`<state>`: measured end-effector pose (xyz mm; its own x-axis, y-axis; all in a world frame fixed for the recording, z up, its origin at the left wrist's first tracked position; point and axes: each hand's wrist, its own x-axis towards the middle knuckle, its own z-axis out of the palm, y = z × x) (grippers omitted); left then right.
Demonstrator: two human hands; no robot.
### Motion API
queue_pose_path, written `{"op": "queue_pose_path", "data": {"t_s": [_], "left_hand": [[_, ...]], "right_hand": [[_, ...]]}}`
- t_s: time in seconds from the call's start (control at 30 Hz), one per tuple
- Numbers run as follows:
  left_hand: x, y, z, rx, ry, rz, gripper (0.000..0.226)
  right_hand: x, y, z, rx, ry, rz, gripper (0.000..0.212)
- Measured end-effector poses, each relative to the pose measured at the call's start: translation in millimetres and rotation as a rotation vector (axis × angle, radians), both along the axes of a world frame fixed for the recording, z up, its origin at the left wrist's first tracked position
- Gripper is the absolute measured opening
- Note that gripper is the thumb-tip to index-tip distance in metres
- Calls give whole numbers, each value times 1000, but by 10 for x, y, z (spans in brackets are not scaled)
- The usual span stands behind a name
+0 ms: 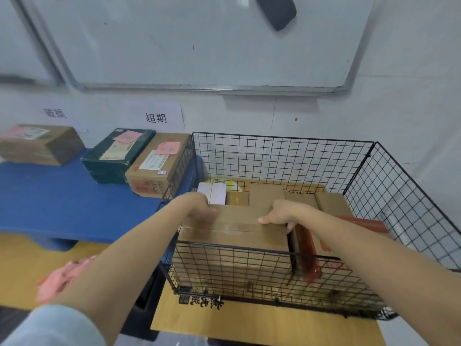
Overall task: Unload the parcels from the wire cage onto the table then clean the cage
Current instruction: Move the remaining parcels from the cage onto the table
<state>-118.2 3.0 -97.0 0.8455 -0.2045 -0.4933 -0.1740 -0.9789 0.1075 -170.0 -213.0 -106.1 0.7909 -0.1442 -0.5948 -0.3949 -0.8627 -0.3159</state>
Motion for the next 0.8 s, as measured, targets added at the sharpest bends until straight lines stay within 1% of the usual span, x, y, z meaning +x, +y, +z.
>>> {"op": "queue_pose_path", "data": {"t_s": [0.1,0.17,0.3,0.33,0.4,0.47,0.53,0.63,0.7,0.77,0.8], "left_hand": [[96,-11,273,-134,-38,91,59],[175,-22,542,-271,-91,223,57],[311,-37,898,-577,-270,408,39],[313,-43,943,-638,-269,446,42],[287,-76,990,-674,-224,509,55],[218,-131,994,-714,-147,563,53],[165,-178,936,-800,-24,635,47],[179,-219,838,-856,129,648,66],[219,-243,809,-931,193,688,81],[266,-262,756,-969,191,729,84],[293,-268,720,-977,172,744,83]], "right_hand": [[29,-57,192,-5,-81,-38,65],[94,-119,351,6,-187,-70,73],[206,-223,607,98,-449,-262,83],[223,-254,642,119,-515,-309,84],[237,-323,681,193,-576,-387,91],[221,-398,691,232,-542,-434,93],[178,-442,684,172,-474,-417,91],[128,-474,631,59,-431,-434,101],[92,-479,612,119,-489,-484,107],[61,-465,597,243,-550,-562,107],[45,-452,589,294,-583,-597,101]]}}
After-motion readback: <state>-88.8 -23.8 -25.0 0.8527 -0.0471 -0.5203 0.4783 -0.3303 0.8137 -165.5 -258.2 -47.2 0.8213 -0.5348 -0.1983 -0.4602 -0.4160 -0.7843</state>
